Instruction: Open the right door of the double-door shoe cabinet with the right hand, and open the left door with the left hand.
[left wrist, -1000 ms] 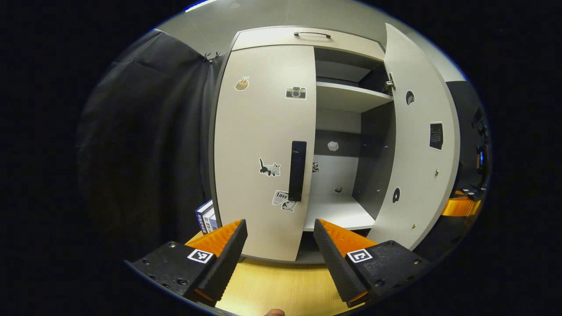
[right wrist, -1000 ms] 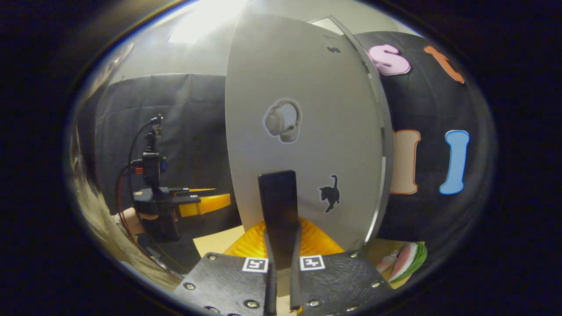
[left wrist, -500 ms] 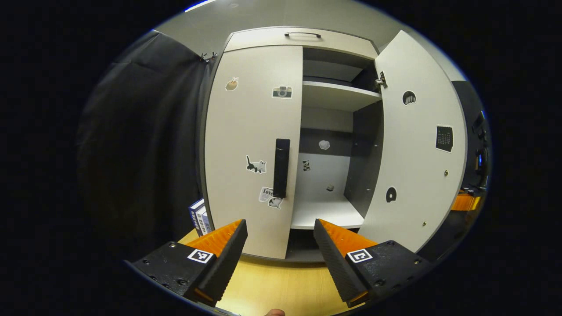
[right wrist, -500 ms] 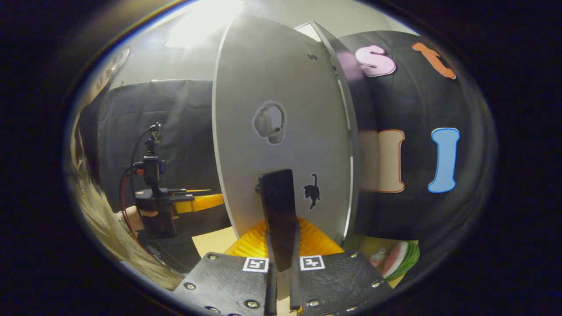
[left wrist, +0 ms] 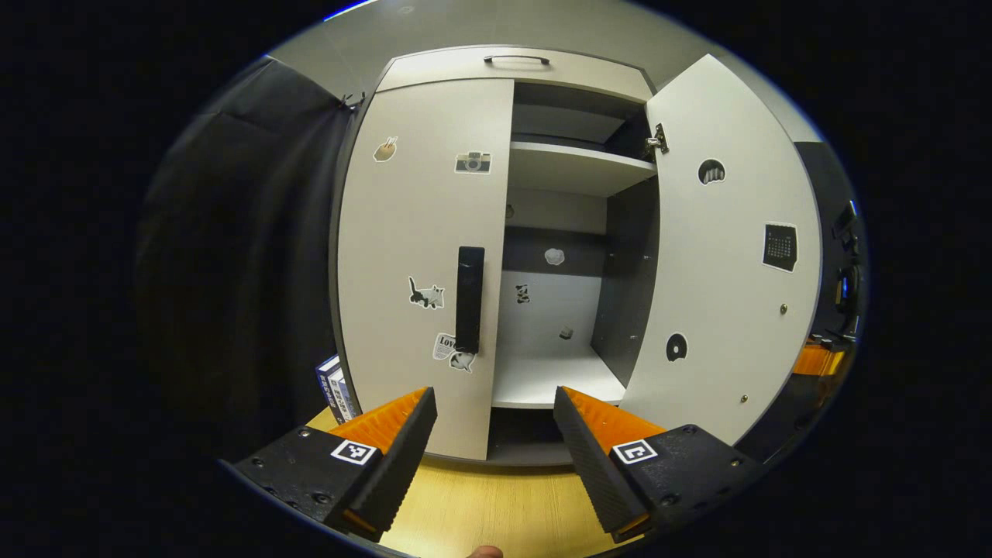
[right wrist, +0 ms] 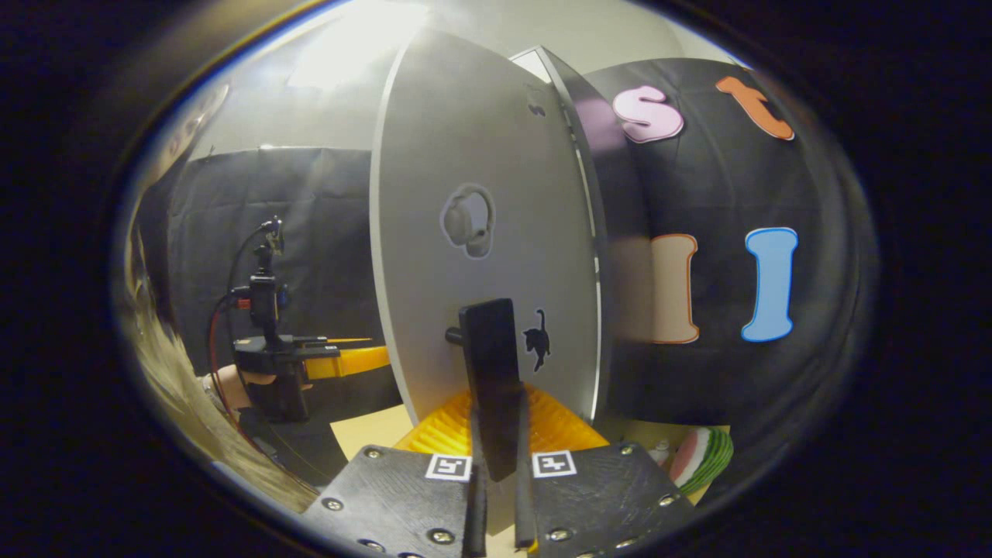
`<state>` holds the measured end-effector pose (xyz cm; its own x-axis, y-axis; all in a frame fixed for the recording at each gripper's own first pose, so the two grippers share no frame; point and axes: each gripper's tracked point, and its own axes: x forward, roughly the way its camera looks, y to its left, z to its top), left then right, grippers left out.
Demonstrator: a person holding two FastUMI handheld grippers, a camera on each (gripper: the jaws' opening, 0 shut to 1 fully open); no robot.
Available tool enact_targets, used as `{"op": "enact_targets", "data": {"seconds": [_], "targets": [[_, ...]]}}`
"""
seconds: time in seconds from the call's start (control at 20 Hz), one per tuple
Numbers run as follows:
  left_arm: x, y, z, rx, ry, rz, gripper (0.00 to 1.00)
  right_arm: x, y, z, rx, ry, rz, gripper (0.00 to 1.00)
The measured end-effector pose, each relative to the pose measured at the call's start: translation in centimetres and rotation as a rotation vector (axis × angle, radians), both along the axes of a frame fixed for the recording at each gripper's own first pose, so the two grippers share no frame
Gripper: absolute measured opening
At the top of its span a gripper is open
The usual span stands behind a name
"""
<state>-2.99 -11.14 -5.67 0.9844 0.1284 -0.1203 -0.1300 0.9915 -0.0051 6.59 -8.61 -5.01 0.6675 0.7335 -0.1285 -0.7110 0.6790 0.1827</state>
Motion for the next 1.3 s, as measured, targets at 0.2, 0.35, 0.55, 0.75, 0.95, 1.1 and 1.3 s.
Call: {"op": "enact_targets", "data": {"seconds": [0.2, 0.35, 0.55, 0.75, 0.95, 1.1, 1.3], "targets": [[1.0, 0.7, -0.3, 0.003, 0.009, -0.008, 0.95, -1.0, -1.0, -2.6, -0.066, 0.057, -0.050, 0.33], [2.4, 1.5, -0.4, 0.012, 0.015, -0.016, 0.95, -0.9, -1.4, -2.8, -0.032, 0.057, -0.111, 0.35], [5.2, 3.2, 0.0, 0.054, 0.005, -0.023, 0.95, -0.8, -1.9, -3.0, 0.006, 0.078, -0.183, 0.30], [8.4, 4.6, -0.1, 0.090, 0.015, -0.045, 0.95, -0.9, -2.3, -3.1, -0.004, 0.070, -0.253, 0.30], [11.3, 5.5, 0.3, 0.088, 0.000, -0.069, 0.95, -1.1, -2.7, -3.1, -0.003, 0.069, -0.333, 0.30], [13.2, 6.1, 1.0, 0.103, -0.019, -0.082, 0.95, -1.3, -3.0, -3.2, 0.009, 0.081, -0.383, 0.30], [14.9, 5.9, 2.1, 0.117, -0.052, -0.106, 0.93, -1.6, -3.3, -3.5, 0.017, 0.090, -0.438, 0.30]]}}
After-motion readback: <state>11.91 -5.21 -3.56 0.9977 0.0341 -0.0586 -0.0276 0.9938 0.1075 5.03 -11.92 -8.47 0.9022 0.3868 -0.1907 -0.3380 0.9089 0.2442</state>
